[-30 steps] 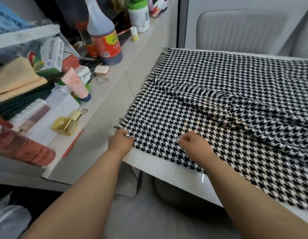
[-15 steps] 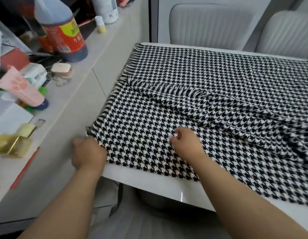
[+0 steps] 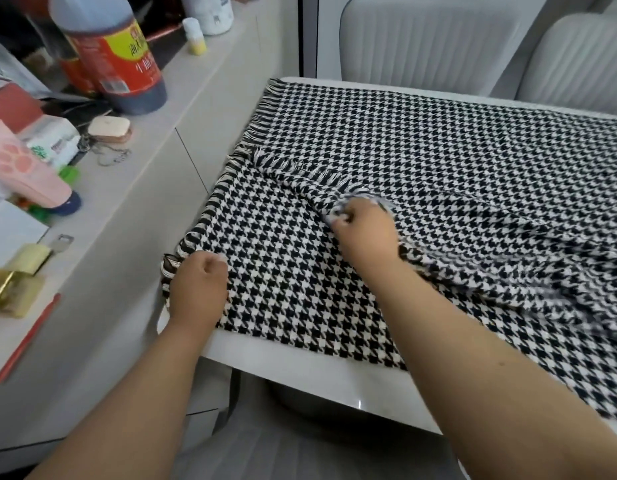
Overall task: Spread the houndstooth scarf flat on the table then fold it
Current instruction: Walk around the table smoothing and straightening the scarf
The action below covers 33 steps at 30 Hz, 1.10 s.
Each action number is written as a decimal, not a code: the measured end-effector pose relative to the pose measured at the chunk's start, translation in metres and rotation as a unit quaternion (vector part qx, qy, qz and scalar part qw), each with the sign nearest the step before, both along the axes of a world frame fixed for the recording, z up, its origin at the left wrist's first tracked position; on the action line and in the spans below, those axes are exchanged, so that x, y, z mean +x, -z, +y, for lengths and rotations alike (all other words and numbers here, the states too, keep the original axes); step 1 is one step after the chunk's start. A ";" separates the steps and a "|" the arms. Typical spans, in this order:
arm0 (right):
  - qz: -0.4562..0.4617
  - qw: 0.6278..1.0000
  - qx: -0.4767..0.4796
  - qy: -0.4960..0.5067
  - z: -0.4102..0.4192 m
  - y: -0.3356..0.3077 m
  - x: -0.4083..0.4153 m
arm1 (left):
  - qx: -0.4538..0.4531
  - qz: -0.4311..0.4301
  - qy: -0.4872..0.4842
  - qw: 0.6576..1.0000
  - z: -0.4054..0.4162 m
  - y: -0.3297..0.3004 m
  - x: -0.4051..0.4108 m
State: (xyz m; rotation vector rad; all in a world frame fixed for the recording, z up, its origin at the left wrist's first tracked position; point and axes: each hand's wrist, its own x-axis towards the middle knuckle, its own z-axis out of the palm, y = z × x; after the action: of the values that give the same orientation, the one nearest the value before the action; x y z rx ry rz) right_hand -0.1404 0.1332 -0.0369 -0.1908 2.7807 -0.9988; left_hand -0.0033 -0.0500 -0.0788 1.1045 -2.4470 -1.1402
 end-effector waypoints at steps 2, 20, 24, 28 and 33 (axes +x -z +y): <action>-0.003 0.995 -0.033 -0.090 -0.026 -0.008 0.030 | 0.103 0.032 -0.040 0.993 0.000 -0.001 0.001; -0.064 0.947 -0.078 -0.304 -0.051 0.045 0.097 | 0.133 0.067 -0.007 0.989 0.002 0.005 -0.029; -0.074 0.943 -0.096 -0.309 -0.052 0.042 0.097 | 0.093 0.032 -0.145 0.984 -0.026 0.011 -0.006; -0.054 0.955 -0.023 -0.290 -0.041 0.051 0.094 | 0.114 -0.038 -0.163 0.979 -0.031 0.029 0.002; -0.016 0.960 0.040 -0.278 -0.033 0.064 0.093 | 0.064 -0.051 -0.095 0.992 -0.019 0.021 -0.007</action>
State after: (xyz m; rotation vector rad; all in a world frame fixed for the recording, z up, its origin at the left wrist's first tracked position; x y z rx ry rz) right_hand -0.0478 0.1007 -0.1005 -0.8737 2.4962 -0.7300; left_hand -0.0104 -0.0691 -0.1002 1.4325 -2.3071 -1.2220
